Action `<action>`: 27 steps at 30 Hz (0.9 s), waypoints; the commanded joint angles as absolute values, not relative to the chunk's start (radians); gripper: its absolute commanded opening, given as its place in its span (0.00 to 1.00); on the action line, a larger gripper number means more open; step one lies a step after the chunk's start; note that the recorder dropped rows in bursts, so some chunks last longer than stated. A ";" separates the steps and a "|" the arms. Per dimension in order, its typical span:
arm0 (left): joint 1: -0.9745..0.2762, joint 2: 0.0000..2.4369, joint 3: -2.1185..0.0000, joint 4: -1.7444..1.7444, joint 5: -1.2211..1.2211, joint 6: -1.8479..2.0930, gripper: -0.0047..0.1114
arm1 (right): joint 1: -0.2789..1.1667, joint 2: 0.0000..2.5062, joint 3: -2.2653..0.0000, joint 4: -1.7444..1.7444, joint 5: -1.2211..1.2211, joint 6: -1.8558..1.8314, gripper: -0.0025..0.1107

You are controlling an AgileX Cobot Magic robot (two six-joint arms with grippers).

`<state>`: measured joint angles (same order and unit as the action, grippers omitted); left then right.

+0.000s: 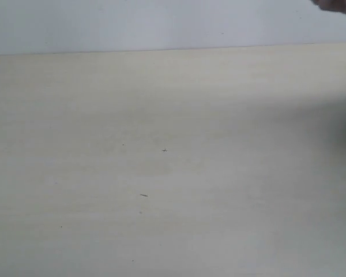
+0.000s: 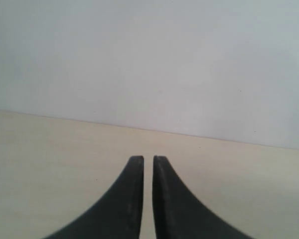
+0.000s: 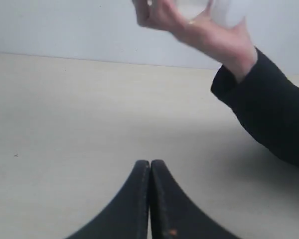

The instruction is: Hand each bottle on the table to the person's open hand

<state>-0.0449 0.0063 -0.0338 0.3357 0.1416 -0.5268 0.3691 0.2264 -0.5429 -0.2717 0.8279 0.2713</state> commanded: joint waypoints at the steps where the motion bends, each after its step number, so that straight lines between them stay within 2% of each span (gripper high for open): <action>1: -0.052 0.000 -0.035 0.336 0.140 -0.527 0.12 | 0.364 0.224 -0.539 -0.268 0.818 0.272 0.02; 8: -0.052 0.000 -0.035 0.336 0.140 -0.527 0.12 | 0.364 0.217 -0.539 -0.266 0.818 0.274 0.02; 14: -0.052 0.000 -0.035 0.336 0.140 -0.527 0.12 | 0.223 0.035 -0.527 -0.292 0.797 0.325 0.02; 19: -0.052 0.000 -0.035 0.336 0.140 -0.527 0.12 | 0.210 0.000 -0.287 -0.349 0.328 0.411 0.02; 23: -0.052 0.000 -0.035 0.336 0.140 -0.527 0.12 | 0.168 0.000 -0.074 -0.471 0.123 0.411 0.02; 27: -0.052 0.000 -0.035 0.336 0.140 -0.527 0.12 | 0.073 0.000 0.000 -0.466 0.032 0.419 0.02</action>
